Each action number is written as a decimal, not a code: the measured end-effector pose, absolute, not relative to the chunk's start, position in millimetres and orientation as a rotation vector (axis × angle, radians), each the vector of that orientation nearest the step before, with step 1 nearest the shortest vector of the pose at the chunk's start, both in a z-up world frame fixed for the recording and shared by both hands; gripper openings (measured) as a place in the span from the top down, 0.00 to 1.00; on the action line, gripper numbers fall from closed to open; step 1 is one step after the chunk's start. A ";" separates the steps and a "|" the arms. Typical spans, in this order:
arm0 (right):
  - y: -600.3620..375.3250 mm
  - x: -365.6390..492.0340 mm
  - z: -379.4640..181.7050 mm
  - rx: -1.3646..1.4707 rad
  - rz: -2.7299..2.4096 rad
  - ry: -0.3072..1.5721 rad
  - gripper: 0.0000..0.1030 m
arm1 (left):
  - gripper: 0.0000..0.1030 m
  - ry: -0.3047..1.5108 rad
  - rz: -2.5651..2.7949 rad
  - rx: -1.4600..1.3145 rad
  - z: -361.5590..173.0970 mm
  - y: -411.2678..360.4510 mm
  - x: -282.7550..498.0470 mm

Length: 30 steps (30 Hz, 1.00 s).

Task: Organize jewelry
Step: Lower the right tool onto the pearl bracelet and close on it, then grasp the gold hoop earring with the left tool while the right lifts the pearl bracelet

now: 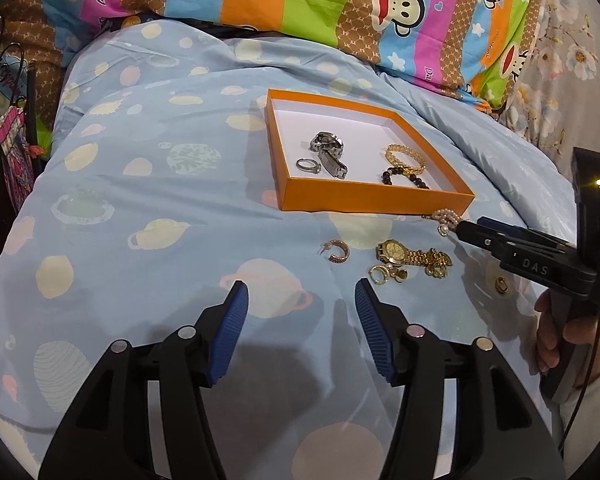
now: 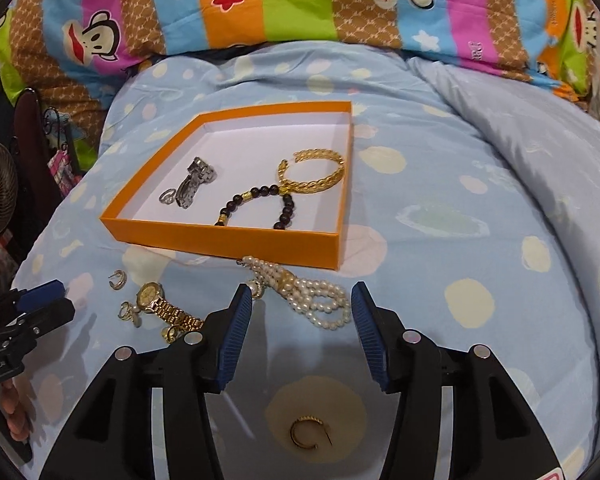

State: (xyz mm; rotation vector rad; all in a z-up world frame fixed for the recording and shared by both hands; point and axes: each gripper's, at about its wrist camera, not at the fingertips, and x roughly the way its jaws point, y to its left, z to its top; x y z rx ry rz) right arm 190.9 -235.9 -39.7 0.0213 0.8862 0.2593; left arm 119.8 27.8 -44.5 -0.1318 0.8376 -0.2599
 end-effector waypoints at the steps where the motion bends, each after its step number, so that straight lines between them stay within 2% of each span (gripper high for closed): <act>1: -234.7 193.3 -41.5 0.016 0.262 0.897 0.50 | 0.48 0.839 -0.262 -0.133 -44.6 27.8 120.0; 5: -225.1 194.9 -42.5 -0.017 0.276 0.905 0.50 | 0.48 0.843 -0.271 -0.134 -45.1 27.4 120.2; 9: -216.7 194.9 -44.2 -0.037 0.279 0.918 0.69 | 0.48 0.848 -0.276 -0.134 -45.9 26.6 120.8; 12: -214.8 190.8 -43.8 -0.018 0.269 0.920 0.74 | 0.48 0.849 -0.277 -0.135 -45.7 26.5 120.6; 21: -210.8 154.7 -37.6 0.079 0.289 0.927 0.73 | 0.48 0.859 -0.292 -0.149 -47.8 27.6 121.9; 24: -203.3 159.1 -38.3 0.044 0.271 0.922 0.68 | 0.48 0.862 -0.296 -0.148 -48.3 26.9 122.0; 30: -192.8 174.2 -40.7 0.019 0.279 0.914 0.66 | 0.48 0.868 -0.300 -0.147 -48.6 26.0 122.4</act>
